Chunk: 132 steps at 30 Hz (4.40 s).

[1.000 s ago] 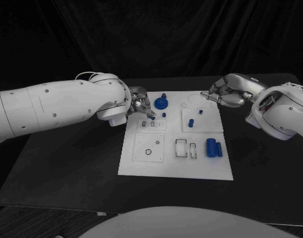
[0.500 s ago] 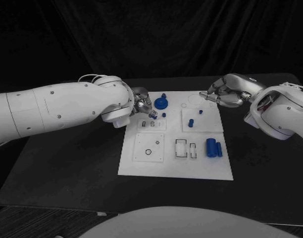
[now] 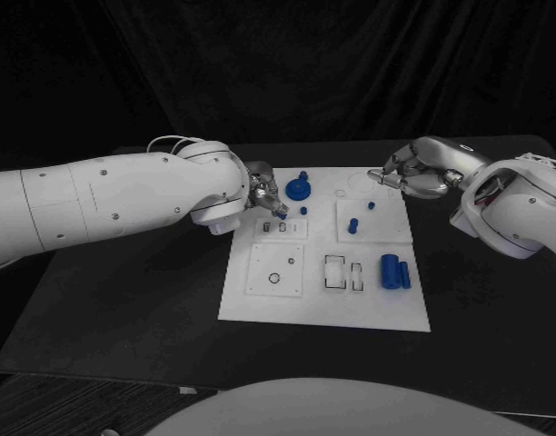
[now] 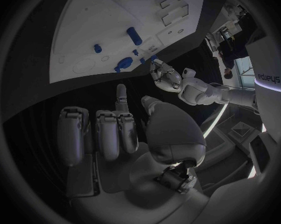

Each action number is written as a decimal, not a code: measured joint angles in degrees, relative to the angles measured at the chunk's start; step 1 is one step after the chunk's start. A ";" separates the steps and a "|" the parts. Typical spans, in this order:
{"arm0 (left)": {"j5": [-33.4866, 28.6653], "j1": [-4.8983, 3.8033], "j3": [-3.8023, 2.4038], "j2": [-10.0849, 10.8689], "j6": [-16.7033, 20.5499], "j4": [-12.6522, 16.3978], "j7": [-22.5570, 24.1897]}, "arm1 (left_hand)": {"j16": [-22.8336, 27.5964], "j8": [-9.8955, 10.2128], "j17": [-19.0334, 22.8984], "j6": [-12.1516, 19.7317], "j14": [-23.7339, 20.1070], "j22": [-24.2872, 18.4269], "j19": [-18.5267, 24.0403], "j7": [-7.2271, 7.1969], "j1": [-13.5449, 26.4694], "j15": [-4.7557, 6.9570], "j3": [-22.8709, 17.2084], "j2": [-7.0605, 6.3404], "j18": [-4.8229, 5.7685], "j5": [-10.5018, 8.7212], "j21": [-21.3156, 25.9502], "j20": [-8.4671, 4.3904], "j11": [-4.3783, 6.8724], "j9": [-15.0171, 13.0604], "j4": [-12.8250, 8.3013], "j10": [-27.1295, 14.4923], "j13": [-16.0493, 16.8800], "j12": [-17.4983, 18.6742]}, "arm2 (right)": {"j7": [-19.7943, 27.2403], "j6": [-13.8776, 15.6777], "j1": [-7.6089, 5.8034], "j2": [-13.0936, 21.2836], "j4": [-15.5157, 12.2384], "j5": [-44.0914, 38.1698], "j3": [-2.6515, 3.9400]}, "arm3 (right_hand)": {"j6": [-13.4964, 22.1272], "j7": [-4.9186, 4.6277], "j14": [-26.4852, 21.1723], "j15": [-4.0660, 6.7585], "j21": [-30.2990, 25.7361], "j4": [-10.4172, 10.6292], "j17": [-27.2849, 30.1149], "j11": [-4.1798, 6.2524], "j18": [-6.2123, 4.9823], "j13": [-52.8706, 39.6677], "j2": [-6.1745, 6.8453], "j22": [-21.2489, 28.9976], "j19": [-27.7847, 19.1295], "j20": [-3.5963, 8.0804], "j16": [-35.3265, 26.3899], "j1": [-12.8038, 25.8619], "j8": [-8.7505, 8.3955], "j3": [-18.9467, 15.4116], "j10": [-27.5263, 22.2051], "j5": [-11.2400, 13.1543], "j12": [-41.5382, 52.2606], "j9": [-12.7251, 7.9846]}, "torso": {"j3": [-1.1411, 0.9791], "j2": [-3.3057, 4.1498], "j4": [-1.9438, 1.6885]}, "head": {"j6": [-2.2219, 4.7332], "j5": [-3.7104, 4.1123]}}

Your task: Assemble the parts on the task board

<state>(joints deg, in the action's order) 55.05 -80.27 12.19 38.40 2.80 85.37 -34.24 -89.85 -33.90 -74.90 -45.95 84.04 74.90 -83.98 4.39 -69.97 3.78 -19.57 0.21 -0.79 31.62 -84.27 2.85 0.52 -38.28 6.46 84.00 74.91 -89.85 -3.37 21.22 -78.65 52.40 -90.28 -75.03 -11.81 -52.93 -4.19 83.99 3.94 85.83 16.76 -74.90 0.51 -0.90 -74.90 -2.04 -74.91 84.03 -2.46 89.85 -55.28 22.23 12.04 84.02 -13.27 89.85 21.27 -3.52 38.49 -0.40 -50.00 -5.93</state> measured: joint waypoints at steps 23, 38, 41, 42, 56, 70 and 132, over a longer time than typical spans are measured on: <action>10.90 1.18 0.03 -0.03 -1.68 2.20 -2.45 | 0.00 -3.25 0.00 0.40 0.00 0.00 0.00 -0.18 1.62 0.00 -0.63 -1.62 0.00 3.43 -0.50 0.00 0.00 -3.32 -0.14 0.00 0.00 0.00 | -0.18 -0.23 0.55 -0.44 0.36 0.04 0.00 | 0.00 0.00 0.00 0.00 -0.27 -0.16 0.00 0.00 0.00 0.00 -0.23 0.01 0.00 0.00 -0.22 -0.23 0.23 0.15 0.00 0.00 0.00 0.04 | -0.03 -0.11 -0.01 | 0.00 -1.49; 12.32 2.89 0.03 -0.42 -0.27 1.30 -1.82 | 0.00 -3.26 0.00 0.38 0.00 0.00 0.00 -0.18 1.92 0.00 -0.64 -1.92 0.00 3.42 -0.68 0.00 0.00 -3.76 -0.15 0.00 0.00 0.00 | -0.15 -0.16 0.81 -0.30 0.37 0.05 0.00 | 0.00 0.00 0.00 0.00 -0.27 -0.16 0.00 0.00 0.00 0.00 -0.23 -0.03 0.00 0.00 -0.21 -0.23 0.23 0.15 0.00 0.00 0.00 0.07 | -0.37 -0.91 -0.12 | 0.00 -1.41; 12.41 2.99 0.03 -0.58 0.31 1.03 -1.46 | 0.00 -3.26 0.00 0.38 0.00 0.00 0.00 -0.18 2.08 0.00 -0.71 -2.08 0.00 3.42 -0.74 0.00 0.00 -3.79 -0.23 0.00 0.00 0.00 | -0.14 -0.15 0.83 -0.29 0.37 0.06 0.00 | -0.01 0.00 0.00 0.00 -0.27 -0.16 0.00 0.00 0.00 0.00 -0.23 -0.03 0.00 0.00 -0.21 -0.23 0.23 0.15 0.00 0.00 0.00 0.13 | -0.38 -1.01 -0.10 | 0.00 -1.39; 12.44 3.03 0.03 -0.66 0.48 0.97 -1.35 | 0.00 -3.26 0.00 0.38 0.00 0.00 0.00 -0.18 2.15 0.00 -0.72 -2.15 0.00 3.42 -0.90 0.00 0.00 -4.07 -0.23 0.00 0.00 0.00 | -0.14 -0.14 0.83 -0.29 0.36 0.06 0.00 | 0.00 0.00 0.00 0.00 -0.27 -0.16 0.00 0.00 0.00 0.00 -0.23 -0.03 0.00 0.00 -0.21 -0.23 0.23 0.15 0.00 0.00 0.00 0.13 | -0.40 -1.07 -0.08 | 0.00 -1.40; 12.61 3.98 0.02 -1.91 2.45 -0.28 0.71 | 0.00 -3.50 0.00 0.30 0.00 0.00 0.00 -0.10 2.36 0.00 -0.94 -1.91 0.00 3.38 -0.90 0.00 0.00 -4.07 -0.47 0.00 0.00 0.00 | -0.13 0.04 0.85 0.07 0.21 0.06 0.00 | -0.01 0.00 0.00 0.00 -0.27 -0.16 0.00 0.00 0.00 -0.04 -0.23 -0.02 0.00 0.00 -0.21 -0.22 0.23 0.15 0.00 0.00 0.00 0.12 | -0.44 -1.31 0.11 | 0.00 -1.12; 12.67 5.03 0.03 -2.06 2.70 -1.40 1.82 | 0.00 -3.49 0.00 0.27 0.00 0.00 -0.21 -0.08 2.18 0.00 -0.94 -1.73 0.00 3.27 -0.90 -0.20 0.00 -4.07 -0.47 0.00 0.00 0.00 | -0.13 0.20 0.85 0.46 0.03 0.07 0.00 | -0.01 0.00 0.00 0.00 -0.27 0.00 0.00 0.00 0.00 -0.03 -0.23 -0.01 0.00 0.00 -0.21 -0.22 0.44 0.31 0.00 0.00 0.00 0.18 | -0.46 -1.35 0.15 | 0.00 -0.78; 13.19 6.89 -0.34 -2.21 3.76 -2.42 3.67 | 0.00 -3.80 0.00 0.47 0.00 0.00 0.01 -0.28 2.35 0.00 -1.26 -1.44 0.00 2.61 -0.89 -0.41 0.00 -3.49 -0.16 0.00 0.00 0.00 | -0.16 0.20 0.92 0.38 0.23 0.08 0.00 | -0.01 0.00 0.00 0.00 -0.76 0.00 0.00 0.00 0.00 -0.01 -0.46 -0.03 0.00 0.00 -0.85 -0.45 0.44 0.31 0.00 0.00 -0.24 0.33 | -0.49 -1.38 0.12 | 0.00 -1.00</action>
<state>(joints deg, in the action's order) 68.24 -73.38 11.84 36.18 6.56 82.95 -30.57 -89.85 -37.70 -74.91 -45.48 84.05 74.90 -83.97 4.11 -67.62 3.78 -20.83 -1.23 -0.79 34.23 -85.17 2.44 0.52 -41.77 6.30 84.00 74.90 -89.85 -3.53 21.42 -77.74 52.78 -90.05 -74.95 -11.81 -52.93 -4.19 83.99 3.94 85.07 16.76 -74.90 0.51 -0.90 -74.91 -2.50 -74.94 84.03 -2.45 89.00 -55.73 22.68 12.34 84.02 -13.27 89.61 21.60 -4.01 37.11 -0.28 -50.00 -6.93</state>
